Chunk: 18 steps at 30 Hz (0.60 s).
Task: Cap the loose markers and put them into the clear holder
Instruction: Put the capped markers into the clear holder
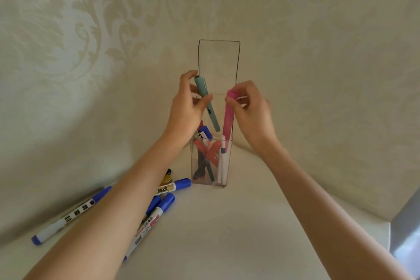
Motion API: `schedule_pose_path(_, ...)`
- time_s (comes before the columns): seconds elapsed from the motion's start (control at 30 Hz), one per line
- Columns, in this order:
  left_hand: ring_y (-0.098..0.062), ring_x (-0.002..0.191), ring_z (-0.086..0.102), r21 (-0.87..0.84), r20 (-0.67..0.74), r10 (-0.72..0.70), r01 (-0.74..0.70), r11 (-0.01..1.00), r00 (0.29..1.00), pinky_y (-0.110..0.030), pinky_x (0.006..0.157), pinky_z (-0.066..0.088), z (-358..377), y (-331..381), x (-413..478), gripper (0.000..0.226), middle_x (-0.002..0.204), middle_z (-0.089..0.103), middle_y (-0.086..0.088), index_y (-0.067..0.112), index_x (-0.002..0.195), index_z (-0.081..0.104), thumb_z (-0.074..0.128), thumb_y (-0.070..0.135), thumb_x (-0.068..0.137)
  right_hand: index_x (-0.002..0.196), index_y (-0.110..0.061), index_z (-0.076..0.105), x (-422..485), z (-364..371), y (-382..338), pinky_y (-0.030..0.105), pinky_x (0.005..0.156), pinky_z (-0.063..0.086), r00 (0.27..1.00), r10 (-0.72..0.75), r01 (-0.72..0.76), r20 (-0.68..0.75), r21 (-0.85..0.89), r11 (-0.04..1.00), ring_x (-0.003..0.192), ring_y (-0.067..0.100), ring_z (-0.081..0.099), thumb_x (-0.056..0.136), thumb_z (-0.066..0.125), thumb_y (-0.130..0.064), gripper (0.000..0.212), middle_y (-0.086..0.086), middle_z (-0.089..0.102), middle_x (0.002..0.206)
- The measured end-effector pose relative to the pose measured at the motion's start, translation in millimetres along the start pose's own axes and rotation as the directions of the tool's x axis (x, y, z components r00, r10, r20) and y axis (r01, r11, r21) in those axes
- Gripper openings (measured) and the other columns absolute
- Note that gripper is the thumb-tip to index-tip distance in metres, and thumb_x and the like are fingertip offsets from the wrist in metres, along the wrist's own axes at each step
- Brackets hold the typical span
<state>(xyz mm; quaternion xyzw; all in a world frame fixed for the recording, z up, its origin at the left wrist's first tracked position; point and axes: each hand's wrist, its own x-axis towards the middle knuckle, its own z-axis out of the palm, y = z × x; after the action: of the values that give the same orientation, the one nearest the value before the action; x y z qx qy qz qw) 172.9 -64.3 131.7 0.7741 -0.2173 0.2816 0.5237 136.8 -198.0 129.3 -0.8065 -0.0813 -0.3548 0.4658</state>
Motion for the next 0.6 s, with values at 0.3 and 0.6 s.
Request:
schedule_pose_path(0.3, -0.021, 0.079, 0.064, 0.311, 0.205, 0.023, -0.088, 0.946, 0.978, -0.025, 0.069, 0.048, 4, -30, -22, 0.021, 0.088, 0.064, -0.007, 0.008, 0.107, 0.057, 0.059, 0.017, 0.088, 0.078, -0.005, 0.074, -11, 12, 29, 0.035, 0.084, 0.039, 0.974, -0.157, 0.22, 0.164, -0.5, 0.838, 0.102, 0.024, 0.042, 0.095, 0.05, -0.031, 0.039, 0.005, 0.064, 0.103)
schedule_pose_path(0.6, -0.019, 0.093, 0.056, 0.428, 0.322, 0.079, -0.22, 0.876, 0.943, -0.032, 0.082, 0.046, -27, -31, -44, 0.028, 0.109, 0.055, -0.006, 0.009, 0.114, 0.063, 0.052, 0.022, 0.092, 0.093, -0.007, 0.071, -33, 6, 27, 0.036, 0.081, 0.045, 0.943, -0.271, 0.328, 0.194, -0.394, 0.859, 0.099, 0.027, 0.048, 0.09, 0.053, -0.018, 0.021, 0.011, 0.059, 0.105)
